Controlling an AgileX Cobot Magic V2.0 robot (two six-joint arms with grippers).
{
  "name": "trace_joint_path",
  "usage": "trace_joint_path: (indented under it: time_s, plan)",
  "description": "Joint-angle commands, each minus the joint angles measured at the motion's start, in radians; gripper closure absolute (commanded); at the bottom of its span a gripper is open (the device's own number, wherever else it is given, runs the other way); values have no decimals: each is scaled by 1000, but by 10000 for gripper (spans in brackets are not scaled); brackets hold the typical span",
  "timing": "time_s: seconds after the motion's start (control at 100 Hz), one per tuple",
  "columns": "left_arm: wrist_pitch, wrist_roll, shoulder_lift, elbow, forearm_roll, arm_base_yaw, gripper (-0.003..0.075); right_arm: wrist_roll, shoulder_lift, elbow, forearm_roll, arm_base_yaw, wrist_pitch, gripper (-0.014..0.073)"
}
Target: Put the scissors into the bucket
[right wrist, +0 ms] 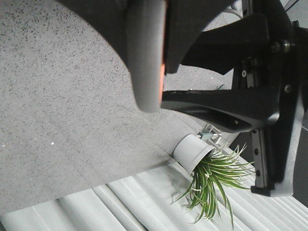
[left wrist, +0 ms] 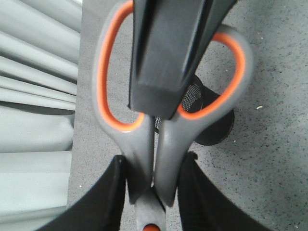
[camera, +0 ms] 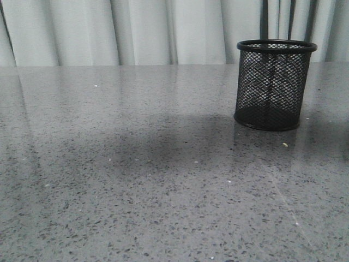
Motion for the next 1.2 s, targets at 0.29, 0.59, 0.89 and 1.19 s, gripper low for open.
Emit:
trace_joint_path:
  time_s: [0.29, 0.59, 0.89, 1.19]
  plan:
    - [-109, -282, -265, -35, -101, -9, 215, 11, -2, -250, -272, -3, -65, 655]
    - [89, -583, -576, -33, -38, -9, 633, 461, 81, -623, -1049, -3, 284, 655]
    - [123, -661, -845, 70, -9, -9, 740, 555, 252, -805, -1296, -3, 539, 655]
    - [123, -666, -952, 177, -13, -5, 740, 555, 385, -805, -1310, -3, 475, 655]
